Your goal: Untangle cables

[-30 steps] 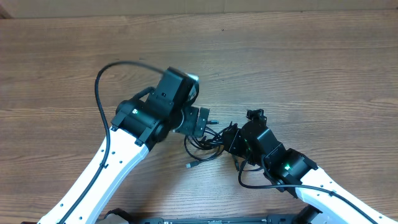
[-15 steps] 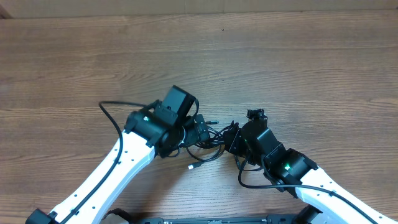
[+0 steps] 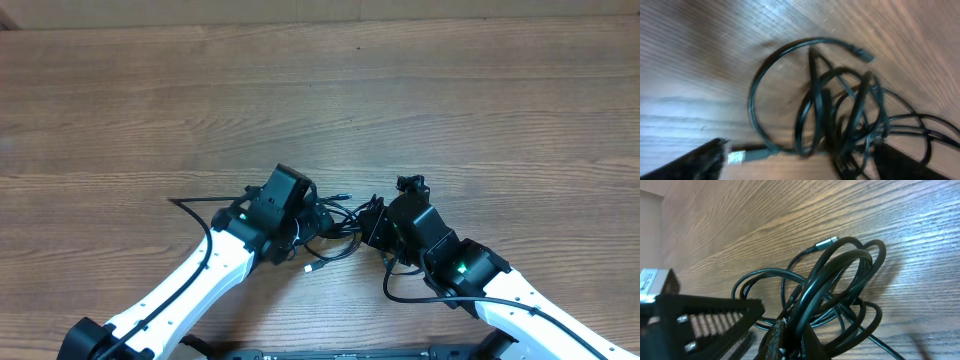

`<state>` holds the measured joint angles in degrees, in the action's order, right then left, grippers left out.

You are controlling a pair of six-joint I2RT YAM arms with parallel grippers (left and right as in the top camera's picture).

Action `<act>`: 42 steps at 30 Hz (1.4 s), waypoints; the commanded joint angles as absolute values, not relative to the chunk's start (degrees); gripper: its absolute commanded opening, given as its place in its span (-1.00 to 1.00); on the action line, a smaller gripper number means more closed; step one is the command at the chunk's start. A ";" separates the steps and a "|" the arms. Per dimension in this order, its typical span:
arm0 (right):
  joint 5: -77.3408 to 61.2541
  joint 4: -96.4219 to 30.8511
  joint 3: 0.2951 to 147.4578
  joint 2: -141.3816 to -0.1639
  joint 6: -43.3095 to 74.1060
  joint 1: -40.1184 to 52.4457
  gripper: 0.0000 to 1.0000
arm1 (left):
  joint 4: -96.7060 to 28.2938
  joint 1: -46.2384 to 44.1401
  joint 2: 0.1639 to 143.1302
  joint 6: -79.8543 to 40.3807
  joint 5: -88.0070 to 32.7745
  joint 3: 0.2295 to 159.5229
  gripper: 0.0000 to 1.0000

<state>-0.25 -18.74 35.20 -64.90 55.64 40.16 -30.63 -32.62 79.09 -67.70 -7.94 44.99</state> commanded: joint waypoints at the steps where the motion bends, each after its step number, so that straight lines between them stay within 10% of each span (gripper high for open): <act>1: -2.72 -18.33 35.33 -64.53 54.98 40.42 -0.93 | -25.74 -33.01 78.76 -69.04 -6.98 41.80 0.50; 8: -4.99 -18.41 35.33 -64.51 54.96 40.42 -0.93 | -22.11 -33.01 78.74 -68.88 -1.34 40.16 -0.92; 33: 11.25 -34.81 37.45 -64.03 55.18 32.93 -0.89 | -28.27 -14.96 58.81 -31.46 -1.54 58.89 -0.91; 42: -21.21 -19.49 42.19 -63.31 37.39 28.86 0.05 | -29.98 -15.03 58.98 -31.24 -17.17 58.87 -0.91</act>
